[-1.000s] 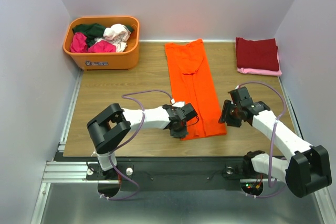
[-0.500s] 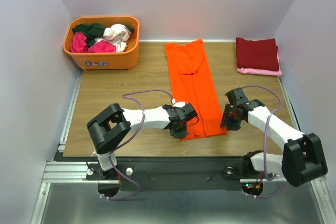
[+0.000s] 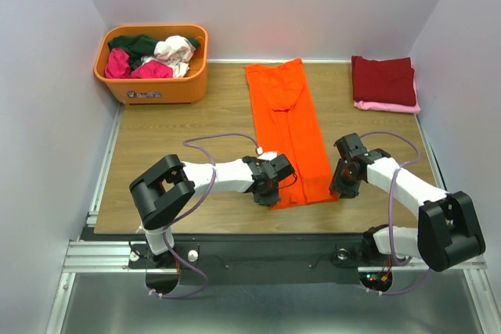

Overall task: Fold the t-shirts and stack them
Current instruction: Fold the tshirt

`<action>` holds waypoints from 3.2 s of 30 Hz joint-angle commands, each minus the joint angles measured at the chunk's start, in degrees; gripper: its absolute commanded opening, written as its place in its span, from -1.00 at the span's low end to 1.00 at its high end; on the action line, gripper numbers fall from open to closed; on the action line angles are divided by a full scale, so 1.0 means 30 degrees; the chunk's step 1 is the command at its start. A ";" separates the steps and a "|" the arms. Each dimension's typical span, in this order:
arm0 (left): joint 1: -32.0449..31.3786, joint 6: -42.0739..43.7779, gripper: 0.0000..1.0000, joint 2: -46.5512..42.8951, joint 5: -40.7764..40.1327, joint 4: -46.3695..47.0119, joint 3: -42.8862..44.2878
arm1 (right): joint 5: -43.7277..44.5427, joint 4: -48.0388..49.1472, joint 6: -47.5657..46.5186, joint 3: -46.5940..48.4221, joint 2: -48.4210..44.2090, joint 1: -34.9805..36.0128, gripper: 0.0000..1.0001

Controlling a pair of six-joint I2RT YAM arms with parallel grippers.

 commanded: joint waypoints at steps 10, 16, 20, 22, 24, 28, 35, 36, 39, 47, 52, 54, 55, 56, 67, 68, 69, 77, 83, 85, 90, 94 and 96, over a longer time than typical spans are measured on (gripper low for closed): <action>-0.0048 0.0843 -0.80 -0.0243 -0.0230 -0.0571 -0.0955 | 0.0652 0.0007 0.1013 -0.0800 0.1367 -0.0023 -0.24; 0.0011 0.0814 -0.81 -0.0272 -0.0025 -0.0305 -0.1278 | -0.0315 0.1005 0.0955 -0.1386 0.1573 -0.0023 -0.52; 0.0011 0.0931 -0.91 -0.0477 -0.0141 -0.0538 -0.1280 | -0.0433 0.0860 0.0778 -0.1386 0.0961 -0.0023 -0.85; 0.0040 0.1107 -0.95 -0.0740 -0.0230 -0.0772 -0.1250 | -0.0696 0.0567 0.0867 -0.1299 0.0608 0.0006 -0.99; 0.0040 0.1311 -1.00 -0.1032 -0.0172 -0.1093 -0.1221 | -0.1076 0.0011 0.0896 -0.1240 0.0081 0.0007 -0.99; 0.0069 0.2041 -1.00 -0.1734 0.0412 -0.1476 -0.1570 | -0.1662 -0.1160 0.0866 -0.1327 -0.1002 0.0152 -0.99; -0.0165 0.1899 -1.00 -0.4459 0.2084 -0.1915 -0.4002 | -0.1722 -0.3768 0.2008 0.0253 -0.2293 0.2846 -0.99; -0.0194 0.1753 -1.00 -0.4810 0.2143 -0.1945 -0.4149 | -0.1694 -0.3886 0.2125 0.0370 -0.2381 0.3110 -0.99; -0.0224 0.1431 -1.00 -0.6012 0.2231 -0.2091 -0.4355 | -0.1548 -0.4238 0.2273 0.1158 -0.2587 0.3551 -0.99; 0.2203 0.3711 -1.00 -0.5547 0.1323 -0.3731 -0.1081 | 0.0560 -0.4941 0.0256 0.5143 -0.0072 0.3552 -0.99; 0.4665 0.5936 -1.00 -0.4204 0.0094 -0.4551 0.1500 | 0.1789 -0.4884 -0.0948 0.8160 0.3209 0.3494 -0.99; 0.5633 0.7080 -1.00 -0.3499 -0.0082 -0.4786 0.3022 | 0.2055 -0.4854 -0.1563 0.9800 0.4117 0.3318 -0.99; 0.6158 0.7635 -1.00 -0.2799 -0.0228 -0.4874 0.4014 | 0.2376 -0.4854 -0.2000 1.0878 0.4876 0.3201 -0.99; 0.6366 0.7930 -1.00 -0.2444 -0.0288 -0.5020 0.4517 | 0.2437 -0.4854 -0.2237 1.1411 0.5319 0.2997 -0.99; 0.8798 1.0422 -1.00 0.2215 -0.1459 -0.5227 1.1135 | 0.2292 -0.4474 -0.4727 1.7975 1.0037 0.0566 -0.99; 0.8887 1.0598 -1.00 0.2450 -0.1518 -0.5197 1.1520 | 0.2204 -0.4444 -0.4845 1.8269 1.0330 0.0563 -0.99; 0.9003 1.0744 -1.00 0.2713 -0.1577 -0.5197 1.1843 | 0.2145 -0.4386 -0.4875 1.8533 1.0855 0.0360 -0.99; 1.0028 1.1653 -1.00 0.4529 -0.1723 -0.3970 1.3633 | 0.1882 -0.3187 -0.5285 1.9561 1.2558 -0.0198 -0.99; 1.0411 1.1947 -1.00 0.5351 -0.1695 -0.2388 1.3516 | 0.1969 -0.1986 -0.5578 1.9678 1.3290 -0.0432 -0.99; 1.0440 1.2064 -1.00 0.5556 -0.1578 -0.1802 1.3400 | 0.1940 -0.1750 -0.5666 1.9766 1.3526 -0.0462 -0.99; 1.0499 1.1859 -1.00 0.5792 -0.1109 0.0101 1.2610 | 0.1589 -0.1281 -0.5580 1.9737 1.4024 -0.0491 -0.99; 1.0499 1.1946 -1.00 0.5471 -0.1487 0.0866 1.2344 | 0.1850 -0.0988 -0.5549 1.9532 1.3937 -0.0521 -0.99; 1.0644 1.1976 -1.00 0.5499 -0.1606 0.0868 1.2344 | 0.2027 -0.0637 -0.5608 1.9502 1.4082 -0.0579 -0.99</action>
